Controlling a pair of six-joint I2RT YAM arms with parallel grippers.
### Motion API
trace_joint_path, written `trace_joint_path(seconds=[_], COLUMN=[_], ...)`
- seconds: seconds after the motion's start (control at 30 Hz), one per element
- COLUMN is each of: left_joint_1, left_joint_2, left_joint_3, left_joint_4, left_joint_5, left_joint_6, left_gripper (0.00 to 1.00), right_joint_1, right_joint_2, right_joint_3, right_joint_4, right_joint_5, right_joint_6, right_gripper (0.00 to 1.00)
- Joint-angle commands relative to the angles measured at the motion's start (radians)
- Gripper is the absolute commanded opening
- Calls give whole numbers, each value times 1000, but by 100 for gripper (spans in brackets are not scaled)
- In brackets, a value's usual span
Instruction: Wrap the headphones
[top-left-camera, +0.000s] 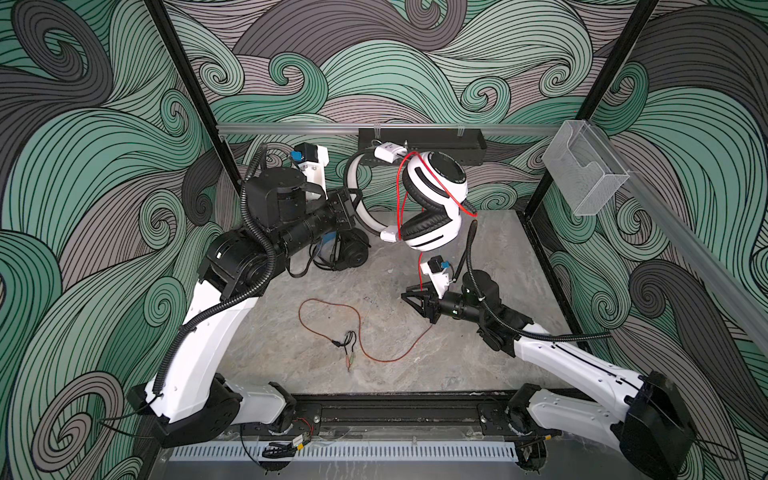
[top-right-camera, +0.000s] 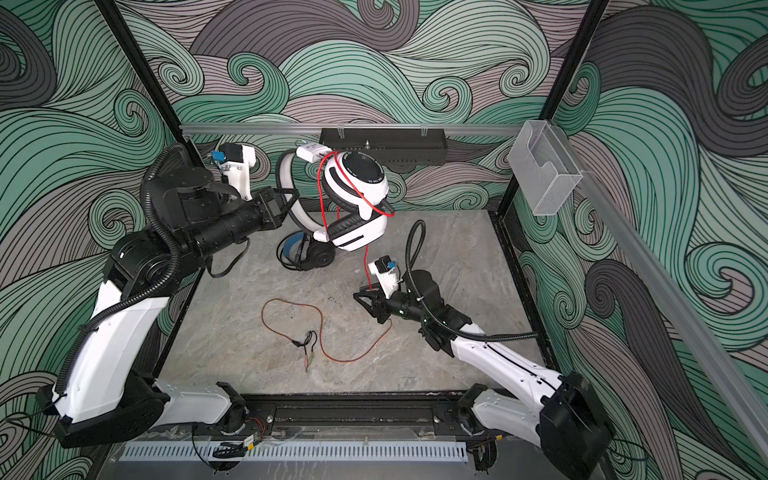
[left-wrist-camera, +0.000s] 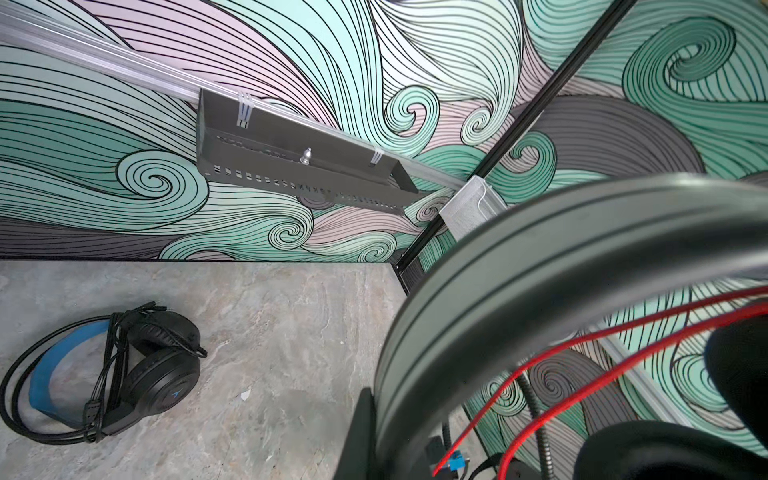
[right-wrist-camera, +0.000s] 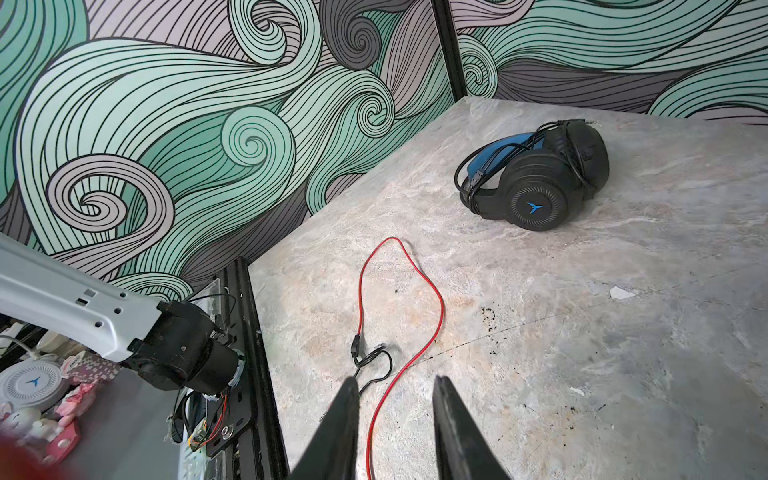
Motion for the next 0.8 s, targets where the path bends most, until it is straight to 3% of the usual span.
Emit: trace_joint_path(seconds=[0.0, 0.13, 0.33, 0.6, 0.77], left_joint_1=[25, 52, 72, 97, 98], left_joint_2=[-7, -3, -14, 9, 27], left_joint_3=[39, 27, -33, -122, -221], left_joint_4=[137, 162, 186, 169, 177], left_joint_5=[-35, -81, -236, -475, -557], left_joint_6=[-131, -193, -215, -84, 45], left_gripper=[0, 0, 0, 0, 0], right_joint_1=[22, 58, 185, 346, 442], right_joint_2=[16, 24, 23, -42, -27], right_joint_3=[-11, 13, 106, 241, 415], right_joint_4=[25, -40, -282, -568, -802], right_joint_5=[33, 69, 267, 461, 581], right_joint_6=[1, -34, -141, -262, -345], right_gripper=[27, 17, 0, 0, 0])
